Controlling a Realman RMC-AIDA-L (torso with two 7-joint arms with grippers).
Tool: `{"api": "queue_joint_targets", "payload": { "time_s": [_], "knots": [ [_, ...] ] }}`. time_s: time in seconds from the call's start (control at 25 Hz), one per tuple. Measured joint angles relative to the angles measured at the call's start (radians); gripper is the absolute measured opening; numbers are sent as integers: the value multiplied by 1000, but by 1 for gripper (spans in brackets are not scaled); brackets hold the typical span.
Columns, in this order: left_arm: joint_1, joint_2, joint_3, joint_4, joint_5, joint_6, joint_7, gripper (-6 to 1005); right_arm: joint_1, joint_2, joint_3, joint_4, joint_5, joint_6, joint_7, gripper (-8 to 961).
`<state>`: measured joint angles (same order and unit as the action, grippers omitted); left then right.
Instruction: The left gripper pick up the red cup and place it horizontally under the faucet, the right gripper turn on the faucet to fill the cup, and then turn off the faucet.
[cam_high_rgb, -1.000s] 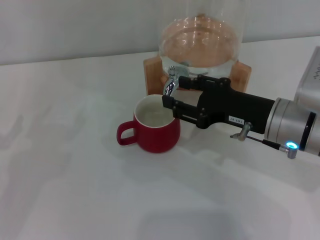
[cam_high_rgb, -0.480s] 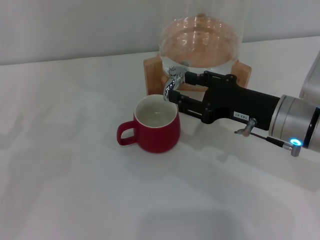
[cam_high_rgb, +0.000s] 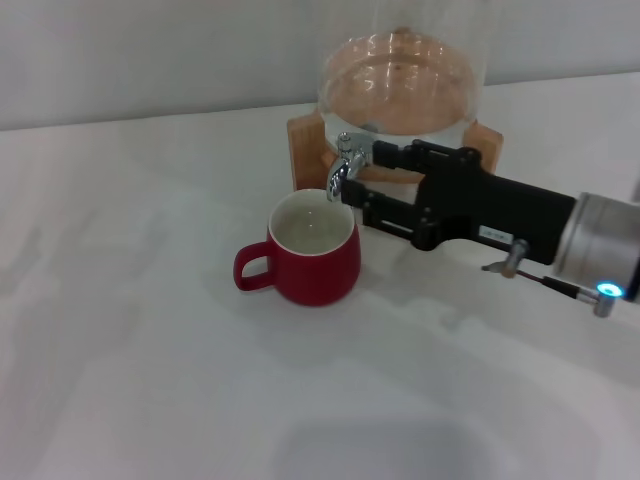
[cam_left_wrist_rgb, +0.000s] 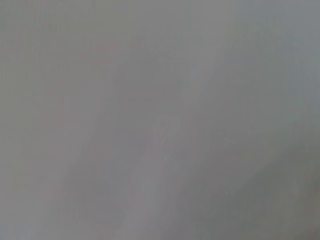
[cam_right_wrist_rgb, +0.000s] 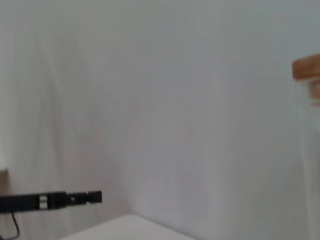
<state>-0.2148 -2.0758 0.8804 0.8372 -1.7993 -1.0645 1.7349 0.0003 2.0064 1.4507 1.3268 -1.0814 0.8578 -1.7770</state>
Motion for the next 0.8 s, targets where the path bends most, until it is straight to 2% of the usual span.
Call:
{"api": "queue_joint_targets", "payload": {
  "time_s": [0.44,0.64,0.68,0.72,0.76,0.8],
  "knots": [
    [-6,0,-2,-1,0,25,-2,789,-94,6,195,5,44,93,-7,631],
    [2,0,-3,-1,-1,28,-25,789,-100,6,291,-4,57,93,-4,631],
    [5,1,-3,-1,2,28,-48,789,-97,6,312,-8,57,91,-4,631],
    [8,9,-3,1,48,27,-152,789,-97,6,312,-8,57,91,-4,631],
    [8,11,-3,2,57,27,-169,789,-80,4,367,-24,48,86,-8,631],
    [8,16,-3,6,83,25,-216,789,-73,4,380,-28,43,82,-8,631]
  ]
}}
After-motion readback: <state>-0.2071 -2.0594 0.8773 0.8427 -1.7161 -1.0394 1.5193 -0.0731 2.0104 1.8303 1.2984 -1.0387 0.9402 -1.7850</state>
